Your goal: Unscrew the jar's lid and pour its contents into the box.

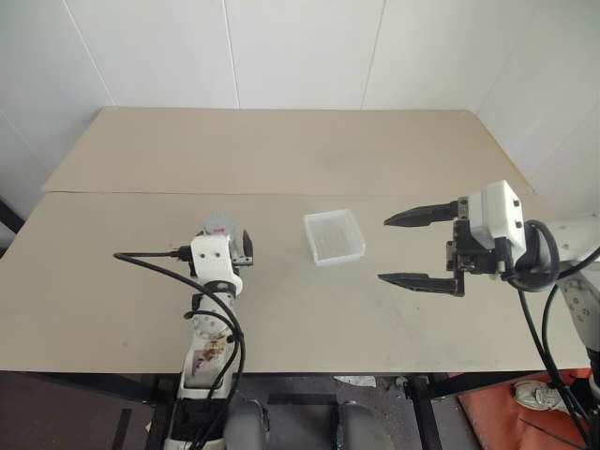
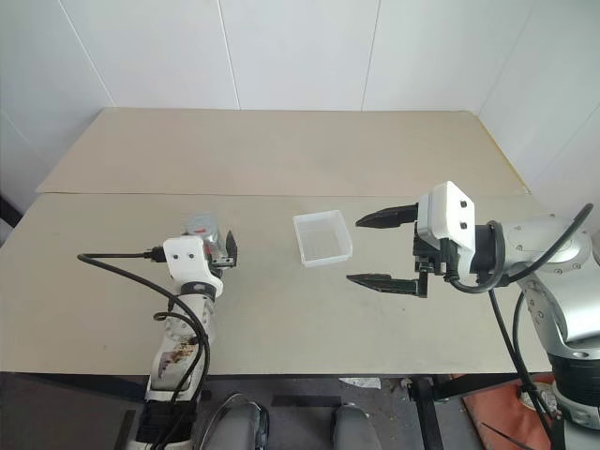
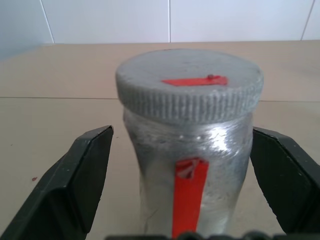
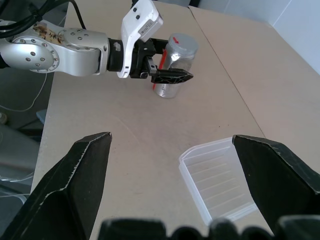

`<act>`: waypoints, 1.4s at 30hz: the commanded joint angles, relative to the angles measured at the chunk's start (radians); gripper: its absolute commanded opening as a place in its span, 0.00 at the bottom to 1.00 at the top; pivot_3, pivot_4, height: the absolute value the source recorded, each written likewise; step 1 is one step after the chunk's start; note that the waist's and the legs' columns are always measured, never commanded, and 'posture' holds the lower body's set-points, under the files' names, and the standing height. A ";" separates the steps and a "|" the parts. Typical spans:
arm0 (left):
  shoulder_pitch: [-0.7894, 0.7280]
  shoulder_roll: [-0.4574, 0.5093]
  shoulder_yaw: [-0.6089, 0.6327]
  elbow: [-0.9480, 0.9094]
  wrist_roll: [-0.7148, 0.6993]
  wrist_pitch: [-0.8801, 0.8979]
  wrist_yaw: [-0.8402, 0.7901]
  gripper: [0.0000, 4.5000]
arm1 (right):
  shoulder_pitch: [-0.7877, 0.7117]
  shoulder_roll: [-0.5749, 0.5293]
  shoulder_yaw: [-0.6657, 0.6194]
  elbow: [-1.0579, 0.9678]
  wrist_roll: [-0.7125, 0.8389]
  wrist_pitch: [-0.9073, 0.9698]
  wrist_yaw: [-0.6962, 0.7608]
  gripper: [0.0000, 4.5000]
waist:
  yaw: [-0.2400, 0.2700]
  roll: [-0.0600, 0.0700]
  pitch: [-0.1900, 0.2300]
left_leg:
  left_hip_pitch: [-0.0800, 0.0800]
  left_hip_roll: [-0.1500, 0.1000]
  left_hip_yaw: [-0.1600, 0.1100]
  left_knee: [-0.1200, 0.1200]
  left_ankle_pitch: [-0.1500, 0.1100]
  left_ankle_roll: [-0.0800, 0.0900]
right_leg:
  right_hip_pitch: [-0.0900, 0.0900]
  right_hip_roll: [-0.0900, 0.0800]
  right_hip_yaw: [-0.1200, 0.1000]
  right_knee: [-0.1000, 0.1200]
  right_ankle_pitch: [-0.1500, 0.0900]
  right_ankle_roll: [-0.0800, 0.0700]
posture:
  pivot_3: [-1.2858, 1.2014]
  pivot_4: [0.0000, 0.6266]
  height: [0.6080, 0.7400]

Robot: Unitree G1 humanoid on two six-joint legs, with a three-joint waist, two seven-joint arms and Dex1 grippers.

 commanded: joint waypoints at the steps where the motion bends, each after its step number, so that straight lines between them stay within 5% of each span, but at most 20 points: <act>1: -0.021 -0.001 -0.012 0.000 0.024 -0.038 0.016 1.00 | -0.005 -0.017 -0.039 -0.034 0.026 -0.008 0.001 1.00 | 0.001 0.000 0.000 | 0.000 0.000 0.000 0.000 0.000 0.000 | 0.000 0.000 0.000 0.000 0.000 0.000 | 0.52 0.24 1.00; 7: -0.027 0.009 -0.013 0.012 0.017 -0.051 0.007 1.00 | 0.007 -0.016 -0.041 -0.044 0.030 -0.008 -0.006 1.00 | 0.001 0.000 0.000 | 0.000 0.000 0.000 0.000 0.000 0.000 | 0.000 0.000 0.000 0.000 0.000 0.000 | 0.52 0.24 1.00; 10: -0.034 0.010 -0.012 0.024 0.007 -0.057 0.000 0.87 | 0.015 -0.013 -0.045 -0.050 0.034 -0.007 -0.013 1.00 | 0.001 0.000 0.000 | 0.000 0.000 0.000 0.000 0.000 0.000 | 0.000 0.000 0.000 0.000 0.000 0.000 | 0.52 0.24 1.00; 16: -0.040 0.017 -0.013 0.025 0.004 -0.061 -0.017 0.44 | 0.030 -0.009 -0.046 -0.065 0.040 -0.003 -0.032 1.00 | 0.001 0.000 0.000 | 0.000 -0.001 0.000 0.000 0.000 0.000 | 0.000 -0.001 0.000 -0.001 0.000 0.001 | 0.52 0.24 1.00; 22: -0.072 0.103 0.038 -0.021 -0.034 -0.038 -0.097 0.43 | 0.046 0.006 -0.040 -0.082 0.045 -0.007 -0.058 1.00 | 0.000 0.000 0.000 | 0.000 -0.001 -0.001 0.000 0.000 0.000 | 0.000 0.000 0.000 -0.001 0.001 0.001 | 0.52 0.24 1.00; 28: -0.182 0.327 0.148 -0.081 -0.265 0.126 -0.378 0.43 | 0.028 0.050 -0.014 -0.073 0.040 -0.020 -0.088 1.00 | -0.001 0.000 0.000 | 0.000 0.000 -0.001 0.000 0.000 0.000 | 0.000 0.000 -0.001 -0.001 0.001 0.001 | 0.52 0.24 1.00; 35: -0.281 0.720 0.206 -0.017 -0.709 0.415 -1.041 0.43 | -0.142 0.196 0.140 -0.038 -0.025 0.085 -0.257 1.00 | -0.024 0.001 0.001 | 0.000 0.001 -0.002 0.000 0.000 0.000 | -0.001 0.000 -0.002 0.000 0.000 0.001 | 0.52 0.24 1.00; 42: -0.398 0.768 0.084 0.124 -0.723 0.354 -1.353 0.43 | -0.330 0.371 0.223 -0.042 0.039 0.275 -0.401 1.00 | -0.021 0.001 0.001 | -0.003 0.001 -0.003 0.000 0.000 0.000 | -0.002 0.000 -0.004 0.000 0.000 0.001 | 0.52 0.24 1.00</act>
